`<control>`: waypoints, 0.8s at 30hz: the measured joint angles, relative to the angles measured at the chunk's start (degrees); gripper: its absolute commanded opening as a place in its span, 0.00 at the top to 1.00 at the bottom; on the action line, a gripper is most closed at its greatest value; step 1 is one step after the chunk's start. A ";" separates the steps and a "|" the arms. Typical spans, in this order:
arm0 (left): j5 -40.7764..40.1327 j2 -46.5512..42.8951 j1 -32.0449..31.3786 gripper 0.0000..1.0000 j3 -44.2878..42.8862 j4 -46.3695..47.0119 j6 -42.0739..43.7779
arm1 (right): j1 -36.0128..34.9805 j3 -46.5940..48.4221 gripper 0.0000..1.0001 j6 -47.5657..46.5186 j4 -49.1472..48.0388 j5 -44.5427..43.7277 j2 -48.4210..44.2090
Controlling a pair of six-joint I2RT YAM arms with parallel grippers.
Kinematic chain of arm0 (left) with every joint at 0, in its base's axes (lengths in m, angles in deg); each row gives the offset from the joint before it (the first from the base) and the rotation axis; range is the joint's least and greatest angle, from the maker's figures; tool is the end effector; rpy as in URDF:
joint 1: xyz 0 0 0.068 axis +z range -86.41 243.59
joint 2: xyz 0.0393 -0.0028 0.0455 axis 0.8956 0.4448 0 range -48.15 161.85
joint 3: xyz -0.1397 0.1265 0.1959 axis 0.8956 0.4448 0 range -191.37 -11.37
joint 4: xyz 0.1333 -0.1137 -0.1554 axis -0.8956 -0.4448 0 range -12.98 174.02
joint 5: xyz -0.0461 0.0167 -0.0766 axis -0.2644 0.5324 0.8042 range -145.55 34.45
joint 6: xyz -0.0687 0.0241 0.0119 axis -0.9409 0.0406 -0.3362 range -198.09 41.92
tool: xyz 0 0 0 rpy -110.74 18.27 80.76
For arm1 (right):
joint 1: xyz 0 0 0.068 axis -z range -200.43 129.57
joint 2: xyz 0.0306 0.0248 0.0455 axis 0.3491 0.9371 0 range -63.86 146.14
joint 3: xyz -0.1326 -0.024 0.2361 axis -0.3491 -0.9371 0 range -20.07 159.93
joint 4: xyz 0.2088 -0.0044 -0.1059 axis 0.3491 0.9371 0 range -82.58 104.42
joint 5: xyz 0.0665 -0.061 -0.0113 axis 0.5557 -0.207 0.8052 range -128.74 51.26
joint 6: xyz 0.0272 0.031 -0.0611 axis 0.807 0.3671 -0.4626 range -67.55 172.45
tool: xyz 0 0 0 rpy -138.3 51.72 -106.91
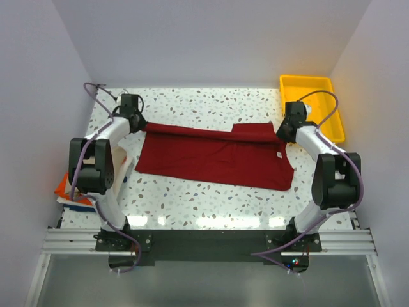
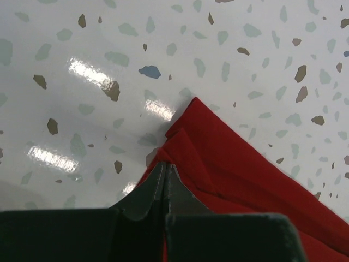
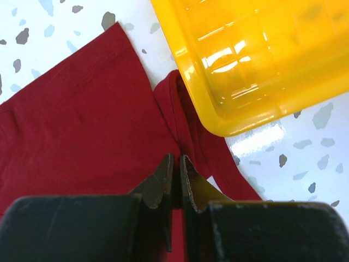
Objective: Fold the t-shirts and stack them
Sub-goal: Fold the tshirt
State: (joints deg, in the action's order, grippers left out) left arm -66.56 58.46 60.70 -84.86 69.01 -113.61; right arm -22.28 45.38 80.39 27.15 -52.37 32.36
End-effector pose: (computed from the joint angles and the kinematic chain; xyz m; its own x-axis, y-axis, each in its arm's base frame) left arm 0.3985 -0.0083 0.1977 -0.5599 -0.5429 -0.6259 -0.4955 0.8248 -0.2722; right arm 0.3499 -0.0033 0.2129 -0.6257 0.4354 -0.6472 0.4660 0.8740 0.1375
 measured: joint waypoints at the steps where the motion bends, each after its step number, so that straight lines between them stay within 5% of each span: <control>1: 0.11 -0.57 0.09 1.00 0.55 -0.09 -0.33 | 0.00 -0.39 1.00 0.11 0.00 0.09 -0.44; 11: 1.03 -6.29 1.03 1.00 5.88 0.37 -2.49 | 0.00 -4.42 1.00 0.72 -1.40 1.46 -4.79; 14: 1.90 -6.82 1.03 1.00 7.89 0.98 -2.95 | 0.00 -7.15 0.92 1.01 -2.19 1.66 -6.01; 20: 4.37 -8.83 1.46 0.56 14.12 1.90 -3.87 | 0.07 -11.30 0.64 1.79 -2.58 3.26 -7.26; 24: 4.83 -14.12 2.45 0.52 16.09 1.77 -4.39 | 0.15 -12.44 0.54 1.49 -2.14 4.37 -12.00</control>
State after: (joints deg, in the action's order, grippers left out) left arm -61.73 44.34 63.14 -68.77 70.78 -118.01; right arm -22.13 32.95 81.88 25.01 -47.99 20.36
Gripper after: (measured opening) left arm 0.478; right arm 0.435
